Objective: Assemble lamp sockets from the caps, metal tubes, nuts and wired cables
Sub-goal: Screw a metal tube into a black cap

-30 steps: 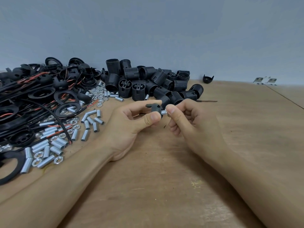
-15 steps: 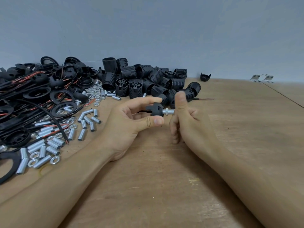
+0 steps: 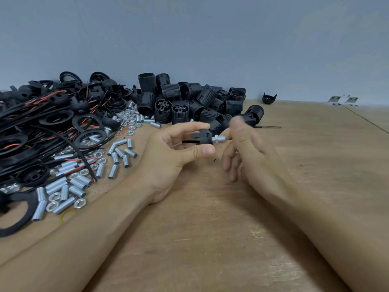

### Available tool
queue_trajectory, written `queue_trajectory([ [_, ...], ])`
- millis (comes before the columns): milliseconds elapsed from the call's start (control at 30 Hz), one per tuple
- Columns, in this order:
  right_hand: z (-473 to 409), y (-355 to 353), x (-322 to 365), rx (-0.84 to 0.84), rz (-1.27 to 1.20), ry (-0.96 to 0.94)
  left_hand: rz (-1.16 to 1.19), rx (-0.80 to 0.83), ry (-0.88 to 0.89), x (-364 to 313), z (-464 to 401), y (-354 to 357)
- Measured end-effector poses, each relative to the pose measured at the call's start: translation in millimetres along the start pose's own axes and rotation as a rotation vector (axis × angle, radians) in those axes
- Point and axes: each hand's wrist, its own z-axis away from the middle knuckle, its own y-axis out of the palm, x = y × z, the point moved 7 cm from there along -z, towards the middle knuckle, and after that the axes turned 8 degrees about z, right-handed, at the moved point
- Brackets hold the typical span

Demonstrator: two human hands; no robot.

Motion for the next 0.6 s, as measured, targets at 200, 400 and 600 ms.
queue_trajectory([
  [200,-0.6,-1.5,2.7,-0.023,0.053,-0.009,0.008,0.039,-0.017,1.6,0.0,1.7],
  [400,-0.6,-0.1,4.5,0.055,0.016,-0.055,-0.017,0.029,-0.009,2.3,-0.9,0.7],
  [600,-0.4,-2.6,2.6,0.057,0.018,-0.002,-0.033,0.005,-0.004,2.8,-2.0,-2.0],
])
